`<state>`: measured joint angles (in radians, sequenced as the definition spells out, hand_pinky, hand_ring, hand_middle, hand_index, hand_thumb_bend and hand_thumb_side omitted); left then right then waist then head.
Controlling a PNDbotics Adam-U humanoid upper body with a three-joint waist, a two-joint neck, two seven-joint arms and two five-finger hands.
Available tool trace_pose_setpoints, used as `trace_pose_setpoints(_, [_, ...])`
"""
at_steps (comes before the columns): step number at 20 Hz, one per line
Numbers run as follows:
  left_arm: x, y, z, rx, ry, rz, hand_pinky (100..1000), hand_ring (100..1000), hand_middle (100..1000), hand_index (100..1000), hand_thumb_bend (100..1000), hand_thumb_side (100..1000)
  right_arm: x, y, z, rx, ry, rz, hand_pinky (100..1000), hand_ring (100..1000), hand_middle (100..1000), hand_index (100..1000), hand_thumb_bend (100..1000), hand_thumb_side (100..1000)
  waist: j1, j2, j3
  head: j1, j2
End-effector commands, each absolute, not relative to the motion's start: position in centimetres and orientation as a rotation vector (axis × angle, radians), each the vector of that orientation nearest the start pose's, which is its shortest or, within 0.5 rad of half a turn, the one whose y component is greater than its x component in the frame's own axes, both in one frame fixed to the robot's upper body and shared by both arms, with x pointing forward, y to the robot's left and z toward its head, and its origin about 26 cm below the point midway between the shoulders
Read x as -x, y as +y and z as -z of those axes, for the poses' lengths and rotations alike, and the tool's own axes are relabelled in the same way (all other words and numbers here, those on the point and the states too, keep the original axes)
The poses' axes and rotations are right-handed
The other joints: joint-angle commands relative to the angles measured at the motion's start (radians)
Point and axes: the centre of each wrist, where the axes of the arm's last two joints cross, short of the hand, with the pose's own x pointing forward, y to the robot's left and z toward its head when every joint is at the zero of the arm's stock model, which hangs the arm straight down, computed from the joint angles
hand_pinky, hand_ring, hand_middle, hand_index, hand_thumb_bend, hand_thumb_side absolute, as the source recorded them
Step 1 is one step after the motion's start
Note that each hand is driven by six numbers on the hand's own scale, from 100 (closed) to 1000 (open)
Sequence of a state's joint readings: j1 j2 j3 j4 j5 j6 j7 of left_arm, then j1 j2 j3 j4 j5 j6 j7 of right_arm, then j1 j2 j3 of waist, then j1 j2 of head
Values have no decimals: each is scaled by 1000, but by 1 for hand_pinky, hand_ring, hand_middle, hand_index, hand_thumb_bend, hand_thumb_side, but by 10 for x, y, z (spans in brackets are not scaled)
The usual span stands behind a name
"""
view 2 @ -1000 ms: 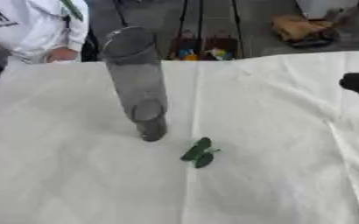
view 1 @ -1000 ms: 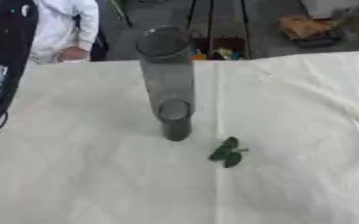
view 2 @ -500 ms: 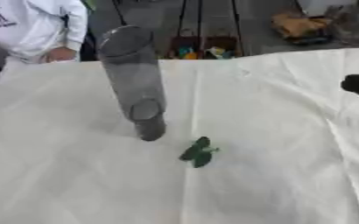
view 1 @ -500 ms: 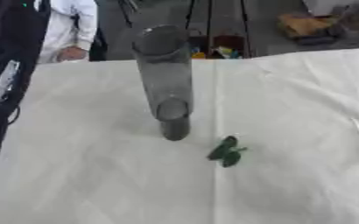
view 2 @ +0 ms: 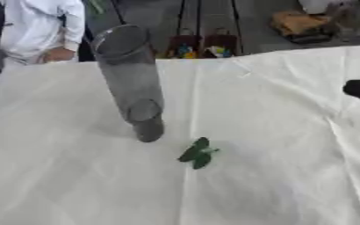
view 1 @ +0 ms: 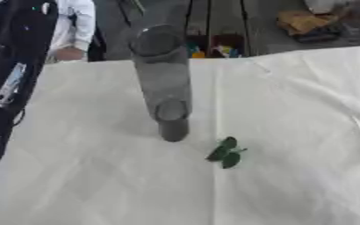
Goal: Arrange flowers into the vase.
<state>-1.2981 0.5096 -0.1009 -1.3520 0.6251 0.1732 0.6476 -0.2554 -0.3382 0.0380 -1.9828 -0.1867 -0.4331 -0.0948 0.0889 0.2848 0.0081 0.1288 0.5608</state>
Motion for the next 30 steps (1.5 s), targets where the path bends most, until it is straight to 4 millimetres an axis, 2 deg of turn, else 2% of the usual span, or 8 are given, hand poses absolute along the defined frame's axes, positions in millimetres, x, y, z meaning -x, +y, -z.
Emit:
trace_pose_setpoints(1, [-393, 206, -454, 94, -2324, -356, 100, 100, 100, 100, 100, 830, -296, -257, -190, -113, -2653, -203, 743, 709, 610, 753, 100, 1000, -1, -15, -3, 3, -13])
trace_pose_setpoints(18, [-397, 198, -439, 49, -2294, -312, 100, 100, 100, 100, 100, 836, -297, -256, -192, -111, -2653, -188, 750, 713, 609, 752, 100, 1000, 6, 3, -17, 10, -26])
trace_pose_setpoints(30, [-402, 195, -426, 15, -2277, -284, 100, 100, 100, 100, 100, 840, -297, -254, -194, -113, -2662, -185, 753, 715, 608, 753, 100, 1000, 1, 20, -26, 16, -37])
